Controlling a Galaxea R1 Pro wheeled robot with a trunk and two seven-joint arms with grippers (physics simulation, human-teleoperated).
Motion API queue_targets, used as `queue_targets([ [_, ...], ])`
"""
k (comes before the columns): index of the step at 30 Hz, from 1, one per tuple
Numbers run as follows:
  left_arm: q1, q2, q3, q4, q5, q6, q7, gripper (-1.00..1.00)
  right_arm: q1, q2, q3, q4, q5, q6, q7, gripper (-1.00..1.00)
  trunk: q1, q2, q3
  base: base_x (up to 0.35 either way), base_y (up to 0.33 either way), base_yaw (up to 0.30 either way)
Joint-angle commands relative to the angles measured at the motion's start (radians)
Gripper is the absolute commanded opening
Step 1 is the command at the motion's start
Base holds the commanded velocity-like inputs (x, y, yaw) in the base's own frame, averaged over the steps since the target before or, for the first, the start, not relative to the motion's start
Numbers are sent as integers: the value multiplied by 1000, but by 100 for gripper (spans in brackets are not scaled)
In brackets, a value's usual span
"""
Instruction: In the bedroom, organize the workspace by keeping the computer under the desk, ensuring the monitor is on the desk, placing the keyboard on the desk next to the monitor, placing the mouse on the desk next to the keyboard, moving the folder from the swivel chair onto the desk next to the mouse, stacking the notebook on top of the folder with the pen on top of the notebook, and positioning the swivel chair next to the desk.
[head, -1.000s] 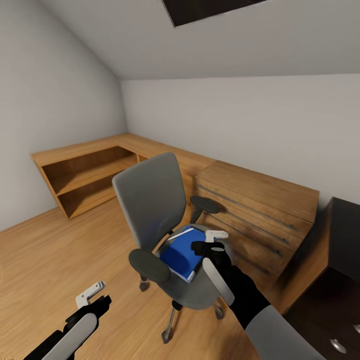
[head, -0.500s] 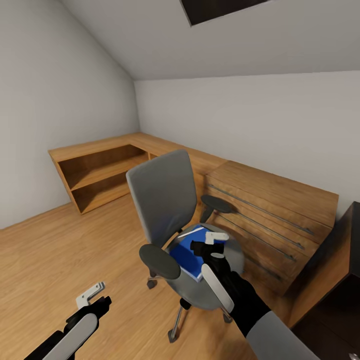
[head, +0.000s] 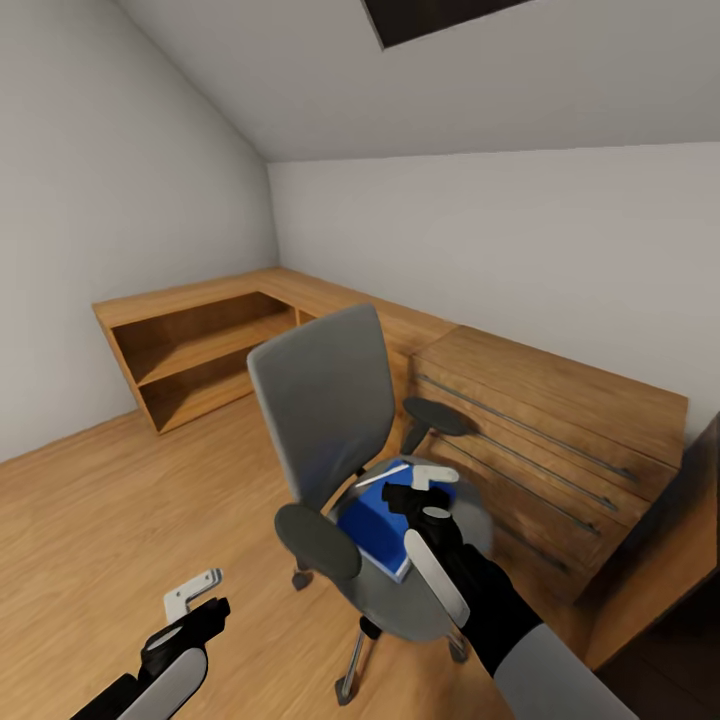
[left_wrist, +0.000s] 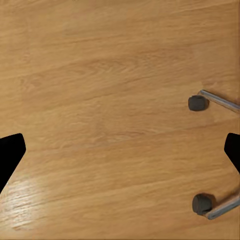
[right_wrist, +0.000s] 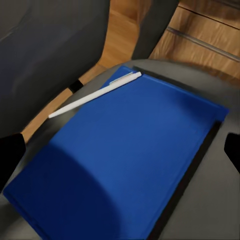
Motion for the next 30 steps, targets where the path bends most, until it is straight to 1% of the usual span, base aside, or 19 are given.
queue_targets([
  [1,-1,1,-2,-2,-1,7,6,100,-1,0,2,-1,-6,3,-8,100,0,-1,-1,67,0,0],
  [9,-1,2,-3,-1,-3,6,6,100,-1,0,2,5,-5,3,-8,100,0,-1,-1,143,0,0],
  [17,-1,4,0,1,-1,5,6,100,-1,5,4,68,-4,2,-6,100,0,-1,-1,175,21,0],
  [21,-1,5,3,7,0,5,6,100,-1,5,2,80,-4,2,-5,100,0,-1,-1,74,9,0],
  [25,-1,6,5,10,-1,-7,6,100,-1,6,0,84,-5,2,-5,100,0,-1,-1,207,31,0],
  [26,-1,9,6,14,-1,-11,6,100,-1,6,-1,85,-5,2,-5,100,0,-1,-1,120,11,0],
  [27,-1,23,9,19,0,-14,7,100,-1,5,-2,88,-5,2,-5,100,0,-1,-1,25,2,0],
  [30,-1,32,12,20,-1,-17,6,100,-1,5,-3,104,-5,1,-4,100,0,-1,-1,90,13,0],
])
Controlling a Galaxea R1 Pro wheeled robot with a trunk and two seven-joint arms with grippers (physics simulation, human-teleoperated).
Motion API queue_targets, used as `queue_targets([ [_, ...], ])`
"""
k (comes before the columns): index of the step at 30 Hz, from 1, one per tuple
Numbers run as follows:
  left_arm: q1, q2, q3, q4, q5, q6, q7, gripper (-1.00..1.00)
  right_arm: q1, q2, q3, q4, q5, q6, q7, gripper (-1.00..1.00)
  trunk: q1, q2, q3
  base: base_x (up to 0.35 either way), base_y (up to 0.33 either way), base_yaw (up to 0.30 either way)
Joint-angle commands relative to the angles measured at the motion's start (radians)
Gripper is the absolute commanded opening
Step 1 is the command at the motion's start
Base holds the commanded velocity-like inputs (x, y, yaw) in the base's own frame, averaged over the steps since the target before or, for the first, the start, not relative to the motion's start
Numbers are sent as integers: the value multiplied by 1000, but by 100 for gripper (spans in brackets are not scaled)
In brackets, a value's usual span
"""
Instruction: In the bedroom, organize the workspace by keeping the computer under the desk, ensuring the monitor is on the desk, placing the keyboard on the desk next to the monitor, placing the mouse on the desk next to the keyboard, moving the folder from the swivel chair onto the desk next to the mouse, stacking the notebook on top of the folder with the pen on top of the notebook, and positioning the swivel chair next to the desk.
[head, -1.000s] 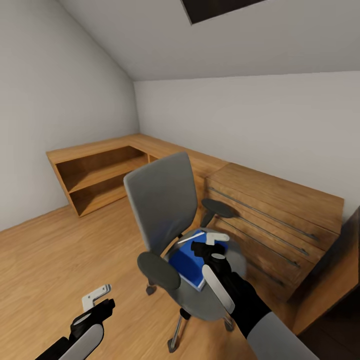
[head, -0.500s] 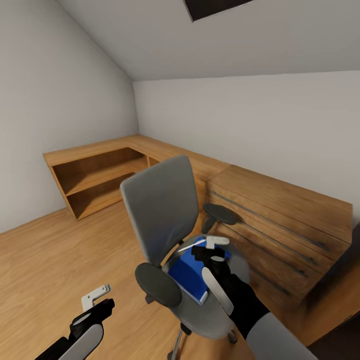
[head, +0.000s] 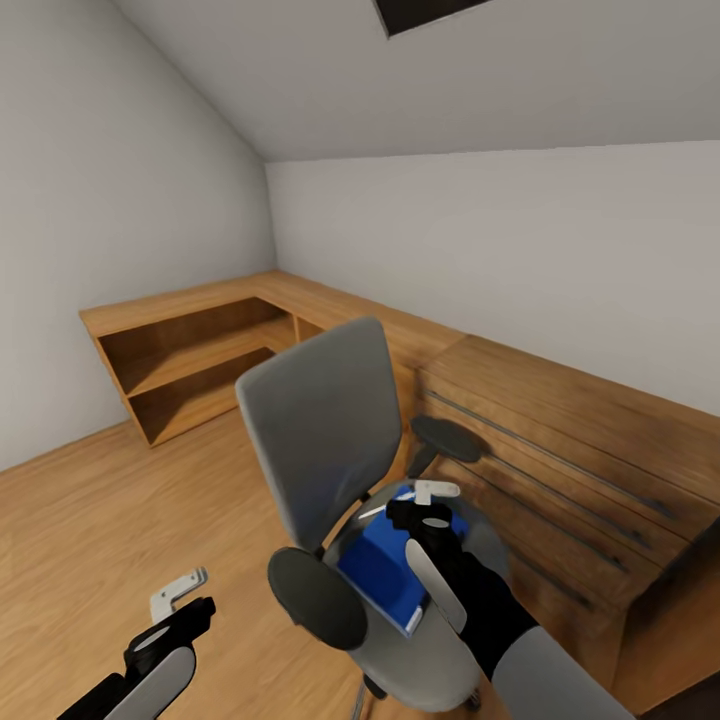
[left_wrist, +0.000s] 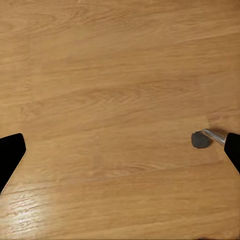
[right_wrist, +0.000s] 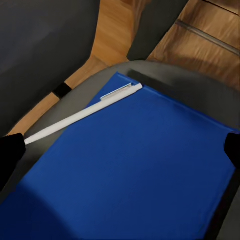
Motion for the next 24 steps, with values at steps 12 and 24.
queue_targets([
  [12,-1,29,0,0,3,6,6,100,-3,-4,0,46,-5,-5,-7,100,0,-1,-1,47,5,0],
  [24,-1,37,68,11,7,8,5,100,-3,-18,5,-71,-6,-3,-14,100,0,-1,-1,-187,-22,23],
])
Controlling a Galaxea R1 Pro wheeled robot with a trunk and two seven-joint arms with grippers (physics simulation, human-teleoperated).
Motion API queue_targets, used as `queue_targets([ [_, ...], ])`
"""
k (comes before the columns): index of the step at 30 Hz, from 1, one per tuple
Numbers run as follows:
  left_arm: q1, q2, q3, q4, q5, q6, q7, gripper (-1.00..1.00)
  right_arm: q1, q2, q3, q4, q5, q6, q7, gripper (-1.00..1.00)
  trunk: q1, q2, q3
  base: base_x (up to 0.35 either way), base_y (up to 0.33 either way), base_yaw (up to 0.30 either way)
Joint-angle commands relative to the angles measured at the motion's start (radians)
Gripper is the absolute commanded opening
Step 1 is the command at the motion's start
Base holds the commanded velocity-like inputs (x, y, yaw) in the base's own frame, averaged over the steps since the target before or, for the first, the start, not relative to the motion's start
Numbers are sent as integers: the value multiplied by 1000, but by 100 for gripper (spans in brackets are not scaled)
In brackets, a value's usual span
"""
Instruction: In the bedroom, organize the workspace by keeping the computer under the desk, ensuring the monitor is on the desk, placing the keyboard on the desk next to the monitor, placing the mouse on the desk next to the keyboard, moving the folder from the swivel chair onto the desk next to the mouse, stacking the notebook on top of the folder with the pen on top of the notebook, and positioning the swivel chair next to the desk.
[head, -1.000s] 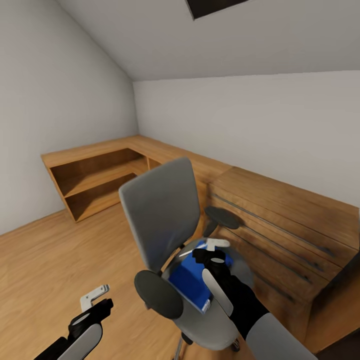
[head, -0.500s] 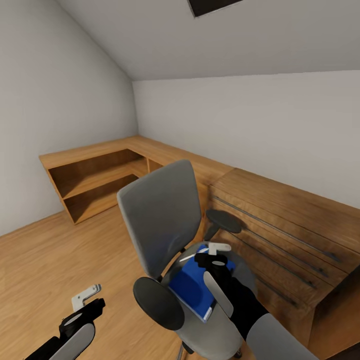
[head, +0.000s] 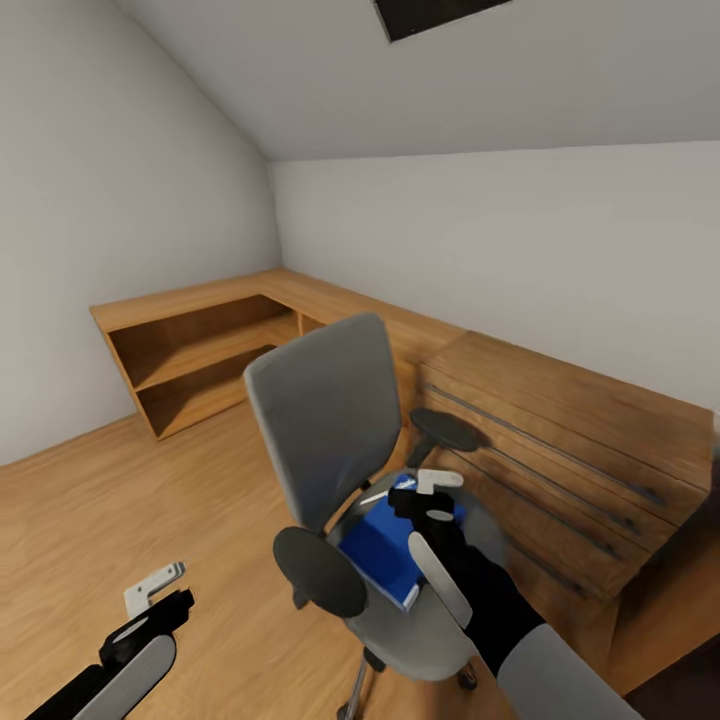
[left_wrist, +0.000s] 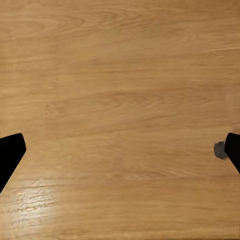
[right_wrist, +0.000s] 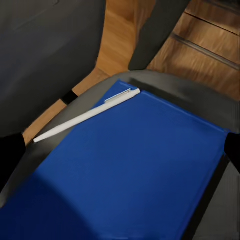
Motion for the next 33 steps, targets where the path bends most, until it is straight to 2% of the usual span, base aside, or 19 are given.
queue_targets([
  [1,-1,1,-1,1,1,7,6,100,-1,-1,2,-3,-7,2,-8,100,-1,-1,-1,-268,-190,207],
  [6,-1,1,2,6,1,7,6,100,-1,-1,1,-6,-6,2,-8,100,-1,-1,-1,-144,-170,252],
  [15,-1,1,2,18,1,6,6,100,-1,-1,2,-7,-5,4,-8,100,-1,-1,-1,-13,-20,256],
  [22,-1,1,2,33,0,6,5,100,-1,-2,1,-7,-5,3,-7,100,-1,-1,-1,-39,-38,49],
  [33,-1,1,1,34,-3,5,4,100,-1,-11,3,-12,-5,5,-7,100,-1,-1,-1,-161,-229,2],
])
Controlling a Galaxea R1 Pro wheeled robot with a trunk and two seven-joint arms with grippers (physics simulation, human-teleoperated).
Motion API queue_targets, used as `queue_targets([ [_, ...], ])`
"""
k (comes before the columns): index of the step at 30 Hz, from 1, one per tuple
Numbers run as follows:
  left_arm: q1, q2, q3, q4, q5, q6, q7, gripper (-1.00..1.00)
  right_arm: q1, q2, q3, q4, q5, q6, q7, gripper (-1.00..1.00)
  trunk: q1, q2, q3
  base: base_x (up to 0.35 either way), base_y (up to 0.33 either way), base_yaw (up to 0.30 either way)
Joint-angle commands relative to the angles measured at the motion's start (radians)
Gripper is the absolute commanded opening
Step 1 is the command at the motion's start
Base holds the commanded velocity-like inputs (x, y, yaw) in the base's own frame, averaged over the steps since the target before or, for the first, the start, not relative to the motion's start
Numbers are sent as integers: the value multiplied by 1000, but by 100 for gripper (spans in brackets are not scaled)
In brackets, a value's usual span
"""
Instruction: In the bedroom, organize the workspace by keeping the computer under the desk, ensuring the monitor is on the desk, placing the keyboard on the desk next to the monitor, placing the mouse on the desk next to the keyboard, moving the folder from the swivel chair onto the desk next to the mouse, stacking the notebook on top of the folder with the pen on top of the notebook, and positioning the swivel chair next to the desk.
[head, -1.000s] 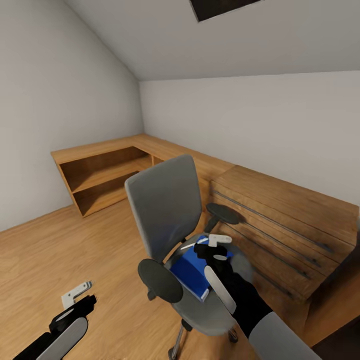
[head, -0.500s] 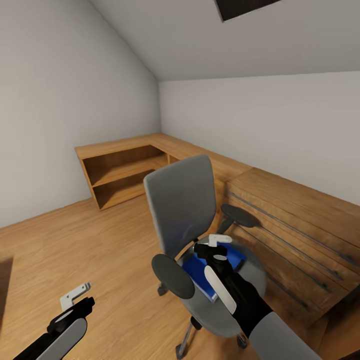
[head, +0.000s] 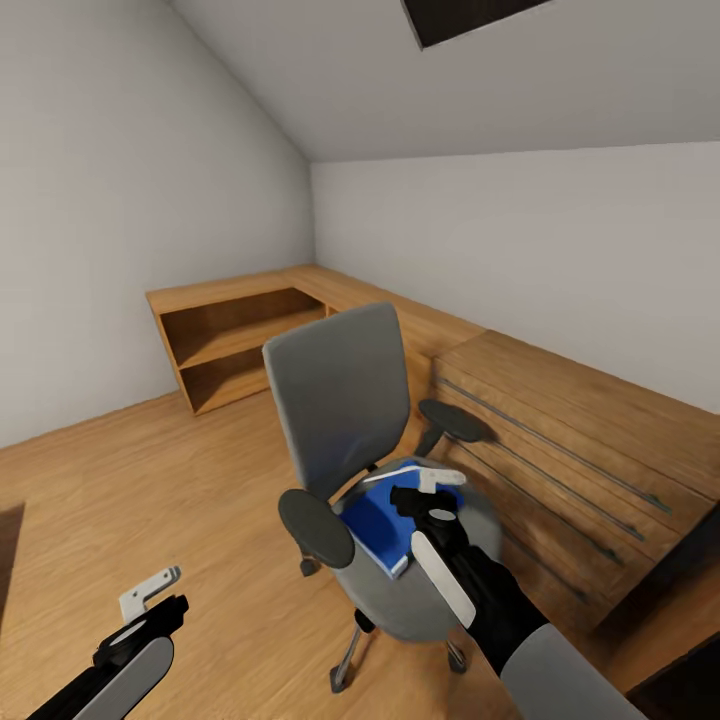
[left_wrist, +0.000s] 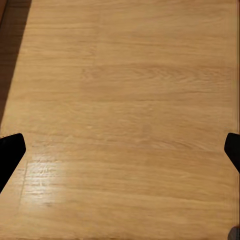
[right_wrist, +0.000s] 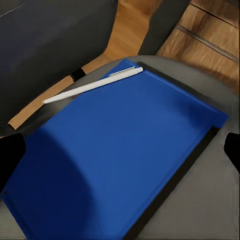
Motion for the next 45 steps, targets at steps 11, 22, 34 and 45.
queue_targets([
  [11,-1,0,-3,21,2,7,9,100,-1,2,3,-12,-7,-2,-12,100,0,-1,-1,-6,-132,214],
  [22,-1,0,-3,26,2,7,10,100,-1,2,4,-12,-7,-2,-11,100,0,-1,-1,0,-124,275],
  [34,-1,0,-3,27,2,7,10,100,-1,2,4,-10,-9,-2,-10,100,0,-1,-1,0,-268,277],
  [45,-1,0,-3,27,3,7,11,100,-1,2,4,-9,-9,-2,-9,100,0,-1,-1,0,-26,278],
])
